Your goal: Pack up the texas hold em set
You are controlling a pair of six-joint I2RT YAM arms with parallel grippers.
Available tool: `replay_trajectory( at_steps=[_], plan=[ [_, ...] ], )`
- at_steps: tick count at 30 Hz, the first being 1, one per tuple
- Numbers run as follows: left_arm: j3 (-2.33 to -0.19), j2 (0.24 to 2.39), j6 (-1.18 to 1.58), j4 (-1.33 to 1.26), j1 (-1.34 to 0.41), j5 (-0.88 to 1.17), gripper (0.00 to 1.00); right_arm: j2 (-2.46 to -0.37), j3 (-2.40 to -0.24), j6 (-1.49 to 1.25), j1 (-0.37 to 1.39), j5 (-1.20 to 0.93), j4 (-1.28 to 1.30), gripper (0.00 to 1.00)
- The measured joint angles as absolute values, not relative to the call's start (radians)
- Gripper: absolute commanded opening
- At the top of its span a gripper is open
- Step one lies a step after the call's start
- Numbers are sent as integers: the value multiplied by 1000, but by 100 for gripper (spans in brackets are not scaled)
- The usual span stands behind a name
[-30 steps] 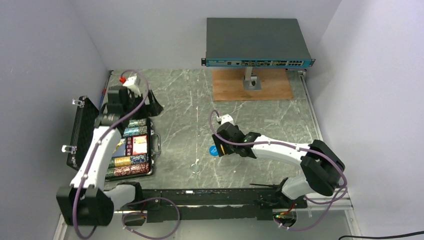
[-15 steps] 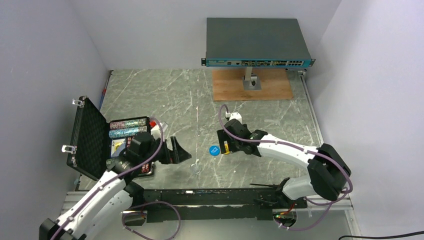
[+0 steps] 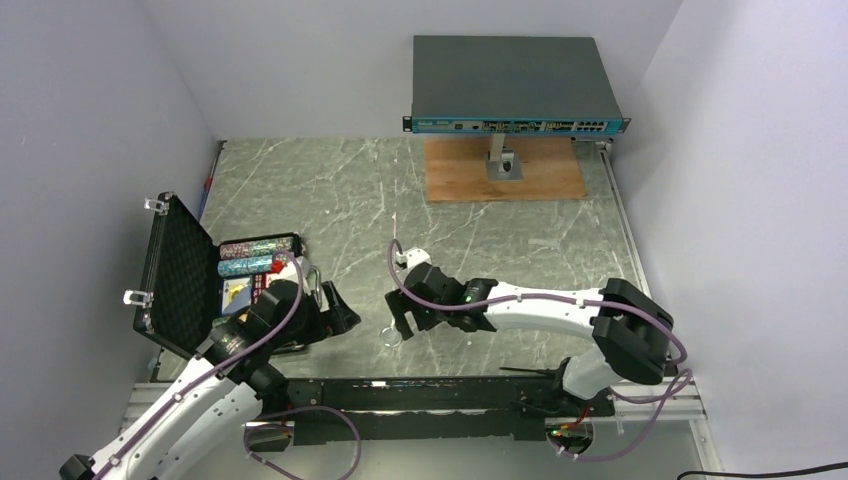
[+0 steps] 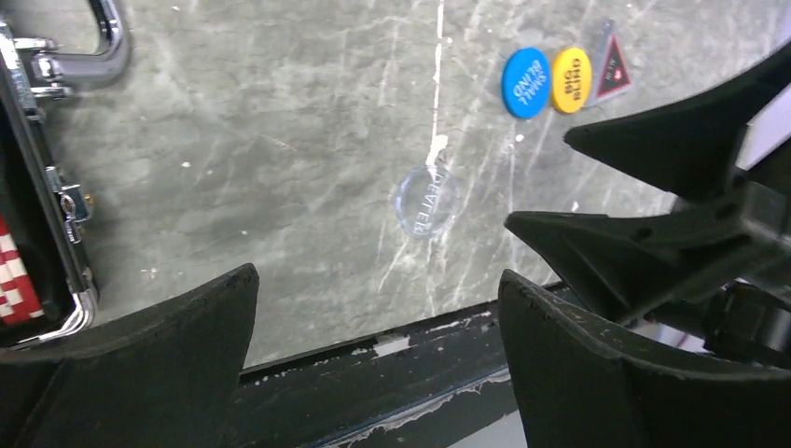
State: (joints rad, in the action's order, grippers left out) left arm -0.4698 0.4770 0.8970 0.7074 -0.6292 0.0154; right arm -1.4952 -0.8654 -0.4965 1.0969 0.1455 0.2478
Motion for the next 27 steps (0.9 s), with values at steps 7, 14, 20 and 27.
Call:
replay_trajectory(
  at_steps=[7, 14, 20, 27],
  plan=[
    [-495, 697, 896, 693, -636, 11, 93, -1439, -854, -515, 1093, 235, 268, 90],
    [-595, 995, 914, 606, -833, -19, 96, -1220, -726, -516, 1019, 317, 276, 91],
    [-908, 1334, 969, 709, -1010, -216, 99, -1043, -614, -515, 919, 330, 274, 91],
    [-1093, 1561, 988, 853, -1111, -327, 99, -965, -569, -482, 834, 311, 260, 92]
  ],
)
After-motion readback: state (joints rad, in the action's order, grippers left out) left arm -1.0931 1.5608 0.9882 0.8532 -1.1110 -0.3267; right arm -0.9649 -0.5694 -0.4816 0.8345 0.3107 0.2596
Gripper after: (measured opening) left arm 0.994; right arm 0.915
